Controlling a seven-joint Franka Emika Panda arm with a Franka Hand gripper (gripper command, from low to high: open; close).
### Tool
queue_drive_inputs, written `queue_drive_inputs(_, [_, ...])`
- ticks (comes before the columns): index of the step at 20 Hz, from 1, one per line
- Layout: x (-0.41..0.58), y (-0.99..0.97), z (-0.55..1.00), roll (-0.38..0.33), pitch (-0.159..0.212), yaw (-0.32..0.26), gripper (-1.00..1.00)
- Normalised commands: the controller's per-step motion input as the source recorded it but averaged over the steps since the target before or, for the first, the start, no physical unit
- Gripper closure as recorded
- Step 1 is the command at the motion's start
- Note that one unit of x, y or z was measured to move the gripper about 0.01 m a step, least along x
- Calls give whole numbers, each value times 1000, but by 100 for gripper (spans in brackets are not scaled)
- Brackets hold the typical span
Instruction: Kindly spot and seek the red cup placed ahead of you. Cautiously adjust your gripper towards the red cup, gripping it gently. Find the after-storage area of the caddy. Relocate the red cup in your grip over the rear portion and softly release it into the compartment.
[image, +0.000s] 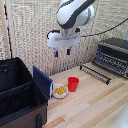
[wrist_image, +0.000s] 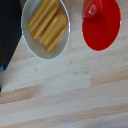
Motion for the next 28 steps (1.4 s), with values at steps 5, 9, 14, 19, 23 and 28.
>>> queue_drive_inputs(5, [25, -541, -29, 58, 112, 0, -100])
queue_drive_inputs(9, [0, -605, -1, 79, 121, 0, -100])
queue_drive_inputs(14, [0, -506, -55, 56, 105, 0, -100])
queue_drive_inputs(19, [0, -361, -223, 14, 43, 0, -100])
queue_drive_inputs(23, [0, -294, -304, 2, 1, 7, -100])
queue_drive_inputs(28, [-16, -261, -350, 0, 0, 23, -100])
